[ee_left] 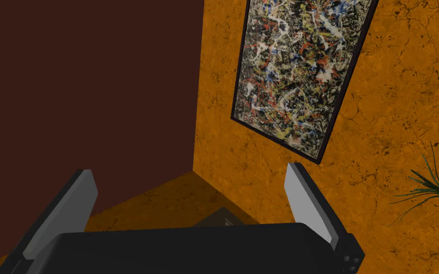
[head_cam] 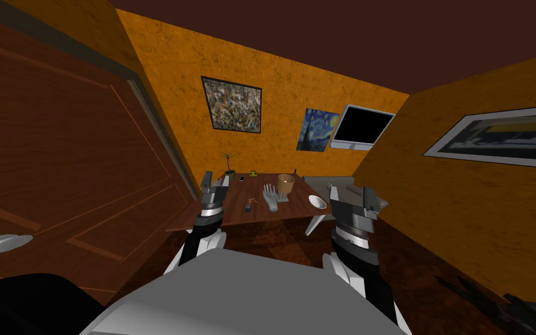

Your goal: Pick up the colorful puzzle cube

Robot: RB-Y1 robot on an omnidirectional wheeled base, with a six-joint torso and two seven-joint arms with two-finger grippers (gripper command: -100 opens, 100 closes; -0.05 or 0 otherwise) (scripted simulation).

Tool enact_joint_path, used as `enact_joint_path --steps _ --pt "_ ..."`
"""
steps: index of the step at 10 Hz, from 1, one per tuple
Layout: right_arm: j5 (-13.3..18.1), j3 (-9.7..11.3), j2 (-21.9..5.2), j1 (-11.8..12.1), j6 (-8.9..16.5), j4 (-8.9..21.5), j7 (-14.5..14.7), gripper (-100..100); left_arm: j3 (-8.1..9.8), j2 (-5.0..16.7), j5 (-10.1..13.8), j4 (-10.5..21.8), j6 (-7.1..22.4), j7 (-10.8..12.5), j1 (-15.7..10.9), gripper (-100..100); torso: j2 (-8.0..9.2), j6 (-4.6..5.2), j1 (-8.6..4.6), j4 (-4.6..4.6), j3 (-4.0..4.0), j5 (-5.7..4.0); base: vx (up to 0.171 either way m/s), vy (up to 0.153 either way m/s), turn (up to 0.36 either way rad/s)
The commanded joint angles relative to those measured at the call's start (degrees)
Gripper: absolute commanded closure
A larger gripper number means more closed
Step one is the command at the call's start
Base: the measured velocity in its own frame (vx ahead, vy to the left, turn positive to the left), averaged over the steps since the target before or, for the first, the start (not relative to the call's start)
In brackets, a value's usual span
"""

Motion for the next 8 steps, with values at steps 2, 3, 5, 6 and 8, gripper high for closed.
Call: enact_joint_path --steps 2,3,5,6,8 --pt "0.0 0.0 0.0 0.0 0.0 0.0 0.0 0 0.11 3.2 -1.4 0.7 0.1 -1.1 0.2 -100 0.05 0.01 -0.01 0.01 0.03 0.00 -0.029 -0.006 -0.074" --pt "0.0 0.0 0.0 0.0 0.0 0.0 0.0 0 0.17 4.7 -2.3 1.2 0.2 -1.8 0.4 -100 0.13 0.01 -0.01 0.03 0.07 0.00 -0.063 -0.007 -0.113" --pt "0.0 0.0 0.0 0.0 0.0 0.0 0.0 0 0.31 8.1 -4.9 2.6 0.5 -3.7 0.8 -100 0.30 0.01 -0.01 0.07 0.17 0.00 -0.089 -0.005 -0.162" --pt "0.0 0.0 0.0 0.0 0.0 0.0 0.0 0 0.37 9.9 -6.5 3.4 0.7 -4.8 1.1 -100 0.36 0.02 0.01 0.08 0.21 0.00 -0.116 -0.020 -0.158" --pt "0.0 0.0 0.0 0.0 0.0 0.0 0.0 0 0.49 13.5 -10.0 5.5 1.1 -7.5 1.6 -100 0.49 0.02 -0.07 0.11 0.28 -0.02 -0.131 -0.033 -0.222"
